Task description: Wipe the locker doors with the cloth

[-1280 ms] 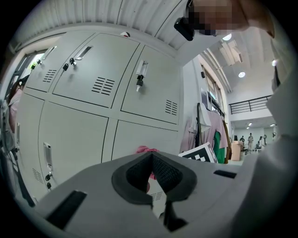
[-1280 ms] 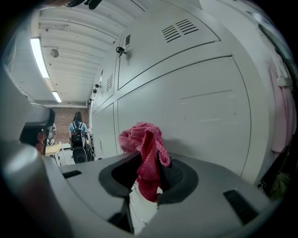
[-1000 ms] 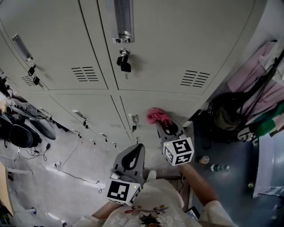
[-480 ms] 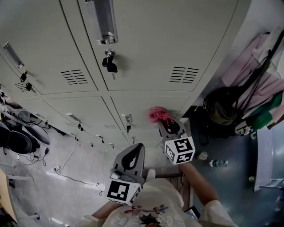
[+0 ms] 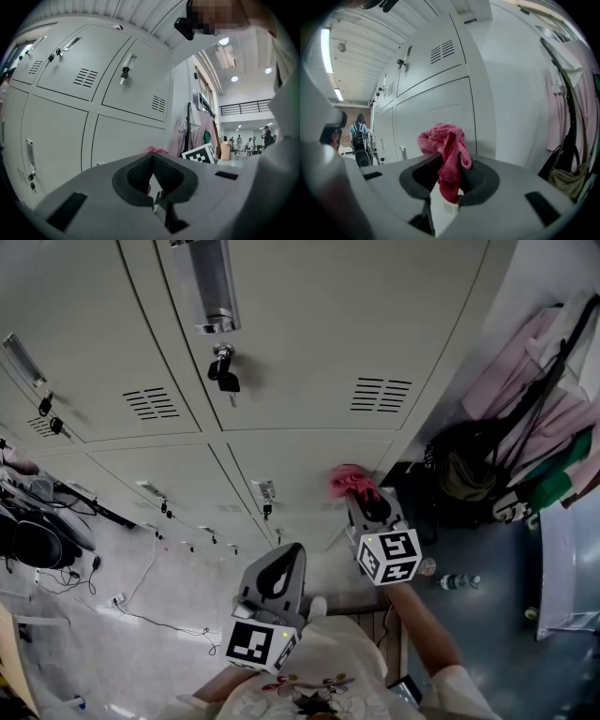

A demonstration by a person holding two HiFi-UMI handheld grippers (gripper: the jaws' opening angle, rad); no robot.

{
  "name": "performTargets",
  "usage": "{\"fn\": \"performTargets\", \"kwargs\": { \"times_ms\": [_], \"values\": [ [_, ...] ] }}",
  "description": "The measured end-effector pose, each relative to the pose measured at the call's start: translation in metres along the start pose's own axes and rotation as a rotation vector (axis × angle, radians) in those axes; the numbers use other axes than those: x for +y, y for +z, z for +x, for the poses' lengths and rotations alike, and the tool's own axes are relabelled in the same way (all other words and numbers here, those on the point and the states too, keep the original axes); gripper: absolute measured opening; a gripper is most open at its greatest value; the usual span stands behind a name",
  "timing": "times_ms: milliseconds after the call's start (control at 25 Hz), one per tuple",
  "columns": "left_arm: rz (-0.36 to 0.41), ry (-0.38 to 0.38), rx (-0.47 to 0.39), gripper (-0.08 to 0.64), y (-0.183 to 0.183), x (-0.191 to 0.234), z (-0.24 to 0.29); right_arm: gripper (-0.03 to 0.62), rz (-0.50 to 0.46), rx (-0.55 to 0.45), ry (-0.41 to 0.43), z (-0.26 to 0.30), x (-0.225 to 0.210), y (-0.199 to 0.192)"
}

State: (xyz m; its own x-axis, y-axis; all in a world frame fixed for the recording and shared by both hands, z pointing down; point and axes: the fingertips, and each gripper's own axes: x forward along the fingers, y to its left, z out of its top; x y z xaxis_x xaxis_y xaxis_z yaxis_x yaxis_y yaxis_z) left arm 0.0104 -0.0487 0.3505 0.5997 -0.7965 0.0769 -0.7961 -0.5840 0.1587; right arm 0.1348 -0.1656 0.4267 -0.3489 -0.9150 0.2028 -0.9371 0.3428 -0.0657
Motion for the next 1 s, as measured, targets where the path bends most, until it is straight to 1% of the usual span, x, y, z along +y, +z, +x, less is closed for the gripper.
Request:
{"fn": "performTargets", "kwargs": {
  "times_ms": [520,800,880,1000],
  "values": [
    [-0.005,-0.006,0.007,0.006,-0.003,-0.004,-0.001,0.110,0.031,-0.007,-0.086,-0.014,-0.032,-0.006],
    [-0.002,0.003,0.011,0.006,-0.004,-0.007,-0.004,0.110,0.066,-0.015,-0.114,-0.020,-0.038,-0.007],
    [-0.004,0.016,0.012,0.005,-0.004,-0.005,-0.006,0.109,0.071,-0.038,-0.104,-0.025,-0.031,-0.006],
    [-0.004,0.034,0.013,0.006,-0.005,-0.001,-0.008,0.107,0.016,-0.061,-0.054,-0.027,-0.006,-0.005]
  ]
}}
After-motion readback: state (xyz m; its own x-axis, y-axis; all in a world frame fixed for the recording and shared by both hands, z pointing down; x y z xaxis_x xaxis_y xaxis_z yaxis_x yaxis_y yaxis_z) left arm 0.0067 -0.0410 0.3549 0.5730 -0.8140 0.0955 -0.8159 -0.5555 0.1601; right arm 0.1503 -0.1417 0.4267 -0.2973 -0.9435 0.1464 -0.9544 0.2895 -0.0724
